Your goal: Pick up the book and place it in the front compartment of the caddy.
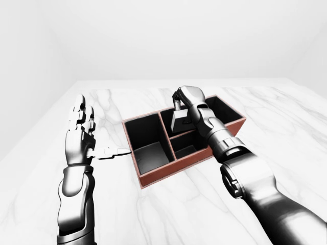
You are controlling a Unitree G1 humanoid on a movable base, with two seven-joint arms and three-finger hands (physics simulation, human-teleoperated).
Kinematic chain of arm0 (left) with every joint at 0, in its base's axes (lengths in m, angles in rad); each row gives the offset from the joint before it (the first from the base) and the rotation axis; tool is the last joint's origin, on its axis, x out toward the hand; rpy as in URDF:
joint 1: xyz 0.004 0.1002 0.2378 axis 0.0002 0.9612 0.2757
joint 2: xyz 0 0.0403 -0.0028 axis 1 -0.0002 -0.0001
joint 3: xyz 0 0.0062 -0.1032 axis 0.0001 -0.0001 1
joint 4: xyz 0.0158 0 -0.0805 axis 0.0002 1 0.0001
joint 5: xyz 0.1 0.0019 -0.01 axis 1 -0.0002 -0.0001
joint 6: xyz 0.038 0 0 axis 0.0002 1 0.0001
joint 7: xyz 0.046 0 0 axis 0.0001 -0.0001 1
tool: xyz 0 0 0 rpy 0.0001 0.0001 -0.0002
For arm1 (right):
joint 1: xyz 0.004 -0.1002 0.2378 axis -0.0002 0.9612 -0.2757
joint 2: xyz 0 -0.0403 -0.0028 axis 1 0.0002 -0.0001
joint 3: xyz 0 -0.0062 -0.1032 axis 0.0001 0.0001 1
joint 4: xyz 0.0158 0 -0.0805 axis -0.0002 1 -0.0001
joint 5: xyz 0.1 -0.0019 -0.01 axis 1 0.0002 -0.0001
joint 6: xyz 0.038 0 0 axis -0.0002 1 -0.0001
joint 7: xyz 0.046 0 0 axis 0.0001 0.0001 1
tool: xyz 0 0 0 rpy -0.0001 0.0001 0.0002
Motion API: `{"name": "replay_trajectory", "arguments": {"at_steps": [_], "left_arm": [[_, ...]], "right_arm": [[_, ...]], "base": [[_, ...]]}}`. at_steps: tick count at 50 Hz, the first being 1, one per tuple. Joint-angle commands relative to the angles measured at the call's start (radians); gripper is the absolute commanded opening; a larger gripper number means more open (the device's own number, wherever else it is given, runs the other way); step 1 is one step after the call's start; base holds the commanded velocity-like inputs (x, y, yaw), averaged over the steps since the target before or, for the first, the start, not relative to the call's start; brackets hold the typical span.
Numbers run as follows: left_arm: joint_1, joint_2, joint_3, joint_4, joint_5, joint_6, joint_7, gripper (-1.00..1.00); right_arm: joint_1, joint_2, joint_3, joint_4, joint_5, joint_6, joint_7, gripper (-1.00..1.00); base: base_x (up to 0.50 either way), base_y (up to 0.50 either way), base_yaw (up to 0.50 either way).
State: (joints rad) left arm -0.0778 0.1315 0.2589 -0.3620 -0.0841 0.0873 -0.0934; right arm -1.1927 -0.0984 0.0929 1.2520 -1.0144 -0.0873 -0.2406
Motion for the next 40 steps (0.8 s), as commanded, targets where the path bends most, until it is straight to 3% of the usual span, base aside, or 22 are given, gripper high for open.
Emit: {"name": "replay_trajectory", "arguments": {"at_steps": [1,40], "left_arm": [[0.000,0.000,-0.001,-0.003,0.000,0.000,0.000,1.00],[-0.001,0.001,0.000,-0.005,-0.001,0.000,0.001,1.00]], "right_arm": [[-0.010,0.006,-0.010,-0.003,-0.030,0.000,-0.038,-1.00],[-0.011,0.035,-0.002,0.019,-0.055,0.000,-0.050,-1.00]], "base": [[0.00,0.00,0.00],[0.00,0.00,0.00]]}}
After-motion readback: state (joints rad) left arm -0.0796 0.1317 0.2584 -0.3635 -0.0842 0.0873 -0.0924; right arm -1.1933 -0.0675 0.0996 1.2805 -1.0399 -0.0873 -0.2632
